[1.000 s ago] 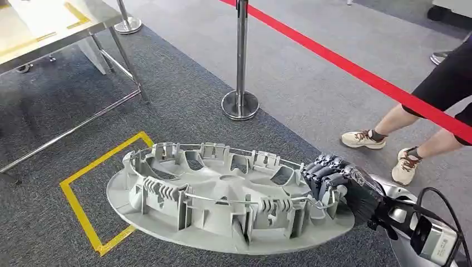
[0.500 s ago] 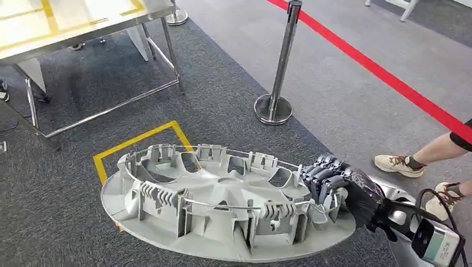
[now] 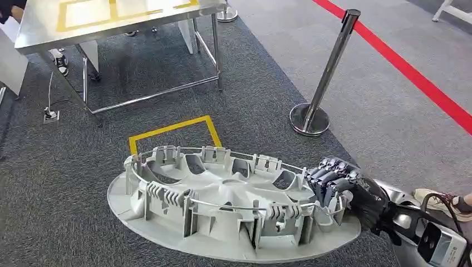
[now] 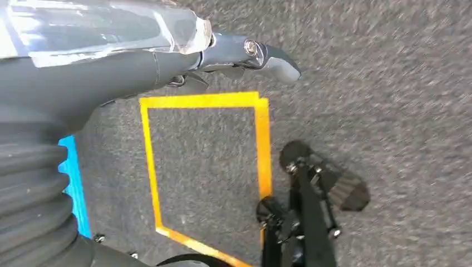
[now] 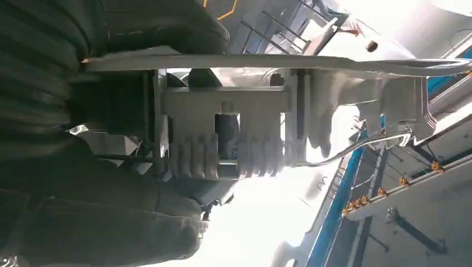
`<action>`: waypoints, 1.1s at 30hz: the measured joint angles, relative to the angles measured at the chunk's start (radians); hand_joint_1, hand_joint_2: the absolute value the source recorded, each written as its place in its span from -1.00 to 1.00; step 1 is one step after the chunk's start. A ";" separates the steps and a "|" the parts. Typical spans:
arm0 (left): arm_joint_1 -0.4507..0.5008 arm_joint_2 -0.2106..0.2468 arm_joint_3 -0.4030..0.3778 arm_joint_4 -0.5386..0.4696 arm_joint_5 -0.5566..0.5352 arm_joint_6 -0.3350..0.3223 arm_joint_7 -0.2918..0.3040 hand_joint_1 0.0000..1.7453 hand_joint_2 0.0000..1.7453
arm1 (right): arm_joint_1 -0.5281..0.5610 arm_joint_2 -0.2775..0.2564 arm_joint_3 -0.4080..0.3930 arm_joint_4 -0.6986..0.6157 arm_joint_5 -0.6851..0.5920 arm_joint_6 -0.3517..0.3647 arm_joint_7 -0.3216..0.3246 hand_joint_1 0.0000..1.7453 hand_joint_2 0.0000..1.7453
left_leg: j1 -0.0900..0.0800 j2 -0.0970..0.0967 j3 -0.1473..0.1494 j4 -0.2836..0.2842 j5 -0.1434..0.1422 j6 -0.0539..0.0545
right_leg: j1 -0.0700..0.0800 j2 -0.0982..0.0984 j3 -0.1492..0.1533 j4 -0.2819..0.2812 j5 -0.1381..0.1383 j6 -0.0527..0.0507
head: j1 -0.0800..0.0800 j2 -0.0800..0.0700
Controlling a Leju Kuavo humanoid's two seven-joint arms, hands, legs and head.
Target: Take the parts from the cabinet and place them on the table.
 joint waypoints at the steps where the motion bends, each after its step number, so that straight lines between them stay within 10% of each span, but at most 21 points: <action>1: 0.001 -0.003 0.000 0.001 0.000 -0.002 -0.001 -1.00 1.00 | -0.001 0.000 -0.002 0.000 0.000 0.000 0.000 1.00 1.00 | -0.005 0.056 -0.008 0.019 -0.014 -0.003 | 0.001 -0.013 0.003 -0.002 0.001 -0.006 | -0.002 0.000; 3: -0.004 0.000 0.000 0.000 -0.001 -0.001 -0.002 -1.00 1.00 | 0.003 0.000 -0.004 0.000 0.002 0.000 0.000 1.00 1.00 | -0.004 0.130 -0.070 0.142 -0.082 -0.009 | 0.005 -0.035 0.003 -0.002 -0.002 -0.015 | -0.013 0.000; 6: -0.005 -0.002 0.000 0.000 -0.007 -0.004 -0.003 -1.00 1.00 | 0.011 0.000 -0.002 0.000 0.008 0.000 0.000 1.00 1.00 | -0.004 0.144 -0.163 0.321 -0.134 -0.012 | 0.008 -0.078 0.003 -0.001 -0.005 -0.018 | -0.013 0.000; 9: -0.005 -0.002 -0.001 0.000 -0.008 -0.006 -0.009 -1.00 1.00 | 0.009 0.000 -0.003 0.000 0.002 0.002 0.000 1.00 1.00 | -0.005 0.167 -0.056 0.117 -0.027 -0.005 | 0.008 -0.115 0.009 -0.001 -0.010 -0.013 | -0.014 0.000; 11: -0.009 0.000 -0.002 0.000 -0.010 -0.006 -0.014 -1.00 1.00 | 0.005 0.000 -0.003 0.000 -0.004 0.003 0.000 1.00 1.00 | -0.020 0.242 0.009 0.005 -0.014 0.008 | 0.019 -0.134 0.016 -0.001 -0.017 -0.002 | -0.014 0.000; 15: -0.006 -0.001 -0.007 0.000 -0.013 -0.008 -0.016 -1.00 1.00 | -0.012 0.004 -0.001 0.007 -0.005 0.004 0.000 1.00 1.00 | -0.019 0.188 0.007 0.000 -0.010 0.029 | 0.016 -0.177 0.035 -0.009 -0.025 0.019 | -0.013 0.000; 18: -0.010 -0.001 -0.011 0.000 -0.014 -0.011 -0.017 -1.00 1.00 | -0.017 0.006 0.000 0.011 0.002 -0.001 0.000 1.00 1.00 | -0.005 0.152 0.016 -0.004 0.000 0.043 | 0.011 -0.057 -0.019 0.122 -0.107 0.030 | -0.001 0.000; 21: -0.011 -0.002 -0.014 0.000 -0.016 -0.010 -0.017 -1.00 1.00 | -0.017 0.012 0.011 0.021 0.000 -0.001 0.001 1.00 1.00 | -0.006 0.117 0.015 -0.003 0.000 0.045 | 0.011 -0.035 -0.126 0.326 -0.169 0.032 | -0.001 0.000; 25: -0.010 -0.004 -0.015 0.000 -0.016 -0.011 -0.019 -1.00 1.00 | -0.027 0.025 0.022 0.026 -0.031 0.010 0.001 1.00 1.00 | -0.003 0.076 0.023 0.002 -0.008 0.035 | 0.004 -0.028 -0.026 0.050 0.004 0.026 | 0.000 0.000; 27: -0.010 -0.002 -0.015 0.000 -0.016 -0.012 -0.022 -1.00 1.00 | -0.035 0.033 0.023 0.029 -0.042 0.012 0.000 1.00 1.00 | -0.009 0.068 0.014 0.010 -0.013 0.023 | 0.006 -0.016 -0.011 0.010 -0.001 0.014 | -0.002 0.000; 29: -0.007 0.000 -0.015 0.000 -0.016 -0.015 -0.024 -1.00 1.00 | -0.038 0.040 0.024 0.031 -0.044 0.012 0.000 1.00 1.00 | -0.010 0.070 0.013 0.009 -0.013 0.039 | 0.006 -0.015 -0.013 0.008 0.002 0.012 | -0.002 0.000; 33: -0.008 0.006 -0.015 -0.002 -0.016 -0.020 -0.032 -1.00 1.00 | -0.050 0.050 0.027 0.034 -0.044 0.010 0.000 1.00 1.00 | -0.021 0.076 0.024 -0.007 -0.009 0.037 | -0.008 -0.012 -0.008 -0.008 0.009 0.017 | -0.007 0.000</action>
